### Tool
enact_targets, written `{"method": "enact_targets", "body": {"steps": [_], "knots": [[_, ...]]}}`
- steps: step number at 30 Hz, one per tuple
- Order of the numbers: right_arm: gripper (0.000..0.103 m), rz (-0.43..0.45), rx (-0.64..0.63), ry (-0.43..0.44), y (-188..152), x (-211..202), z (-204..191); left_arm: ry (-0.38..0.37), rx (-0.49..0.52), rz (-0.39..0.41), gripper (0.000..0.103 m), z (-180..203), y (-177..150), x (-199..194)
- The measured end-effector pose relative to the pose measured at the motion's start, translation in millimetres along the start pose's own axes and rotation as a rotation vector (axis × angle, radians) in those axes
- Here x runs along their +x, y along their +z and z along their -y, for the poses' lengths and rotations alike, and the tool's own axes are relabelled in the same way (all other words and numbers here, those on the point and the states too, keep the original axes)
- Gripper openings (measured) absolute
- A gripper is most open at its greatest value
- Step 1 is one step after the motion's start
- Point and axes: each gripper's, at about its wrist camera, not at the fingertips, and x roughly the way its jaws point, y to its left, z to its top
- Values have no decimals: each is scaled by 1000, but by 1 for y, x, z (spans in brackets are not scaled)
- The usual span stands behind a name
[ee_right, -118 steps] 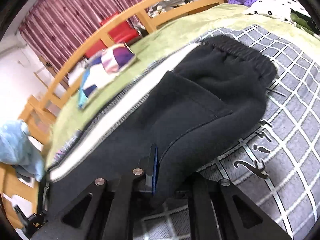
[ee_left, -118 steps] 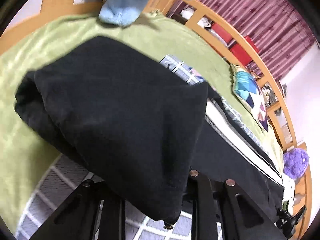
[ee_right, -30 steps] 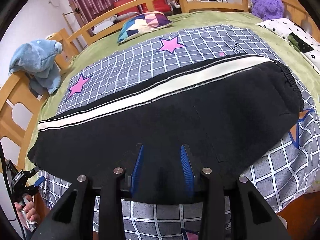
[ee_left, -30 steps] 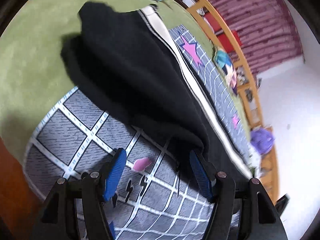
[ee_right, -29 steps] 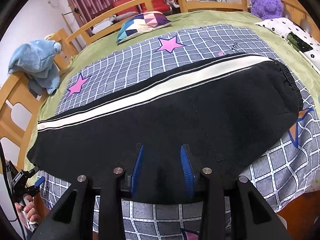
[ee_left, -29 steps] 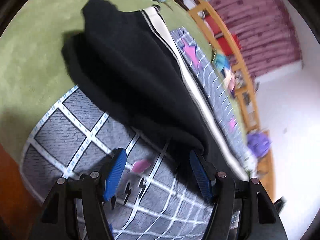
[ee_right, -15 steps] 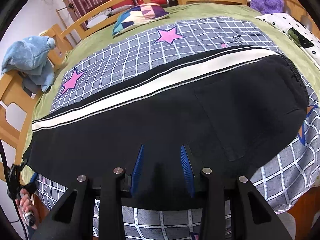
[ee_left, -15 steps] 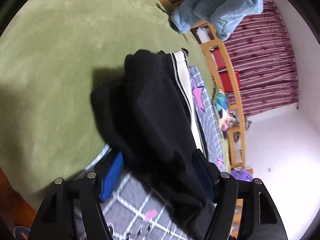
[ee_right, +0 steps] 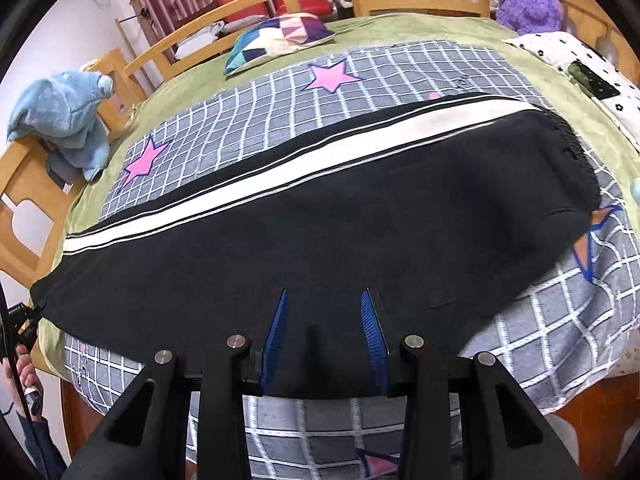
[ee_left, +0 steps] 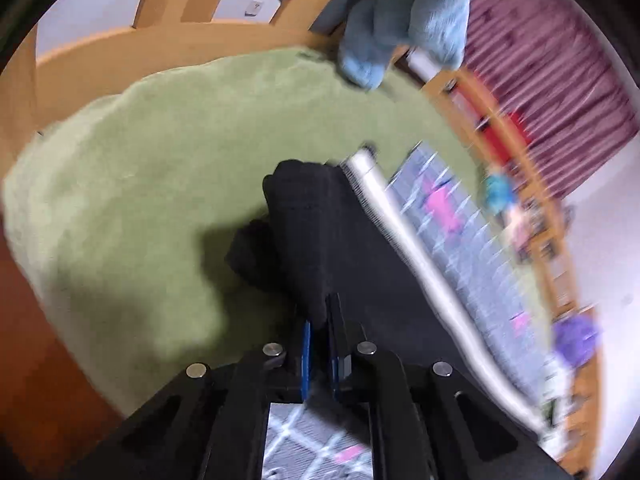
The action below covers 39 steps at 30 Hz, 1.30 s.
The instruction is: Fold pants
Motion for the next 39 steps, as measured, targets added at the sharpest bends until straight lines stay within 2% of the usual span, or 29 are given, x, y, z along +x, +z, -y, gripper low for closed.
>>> {"method": "enact_targets", "body": {"steps": [1, 2, 3, 4, 5, 7, 10, 12, 14, 16, 19, 22, 25, 29, 31, 34, 38, 39], "knots": [[37, 5, 9, -2, -1, -3, 7, 57, 19, -8, 20, 5, -2, 4], [37, 12, 23, -1, -1, -6, 16, 181, 50, -20, 28, 9, -8, 9], [37, 18, 38, 0, -2, -8, 24, 283, 74, -22, 47, 13, -12, 11], [38, 25, 62, 1, -3, -12, 38, 322, 90, -8, 57, 14, -16, 9], [38, 30, 79, -1, -3, -14, 47, 332, 99, 9, 57, 17, -19, 6], [39, 45, 114, -14, -3, -19, 72, 334, 128, 27, 58, 24, -25, -5], [45, 72, 149, -56, -2, -24, 105, 326, 181, 40, 60, 47, -32, -14], [47, 87, 166, -91, -2, -24, 124, 340, 218, 61, 60, 69, -38, -15], [50, 89, 192, -117, -1, -20, 147, 306, 278, 64, 60, 99, -46, -9], [54, 76, 229, -77, 2, -13, 167, 261, 320, 60, 60, 127, -52, -5], [54, 63, 284, 8, 7, -5, 188, 201, 395, 40, 60, 168, -63, 3], [54, 100, 318, 58, 12, -5, 202, 135, 453, 20, 61, 200, -73, 9], [55, 142, 331, 101, 13, -11, 212, 119, 486, 27, 62, 223, -85, 14], [55, 171, 352, 94, 17, -11, 228, 178, 538, 59, 62, 244, -98, 29], [55, 156, 385, 74, 22, -2, 238, 190, 571, 14, 62, 248, -106, 46], [55, 140, 439, 101, 29, 11, 252, 203, 601, -60, 62, 245, -120, 72], [53, 124, 501, 119, 36, 30, 264, 161, 582, -141, 62, 236, -140, 96], [53, 127, 524, 143, 38, 34, 268, 165, 586, -117, 62, 237, -144, 96]]}}
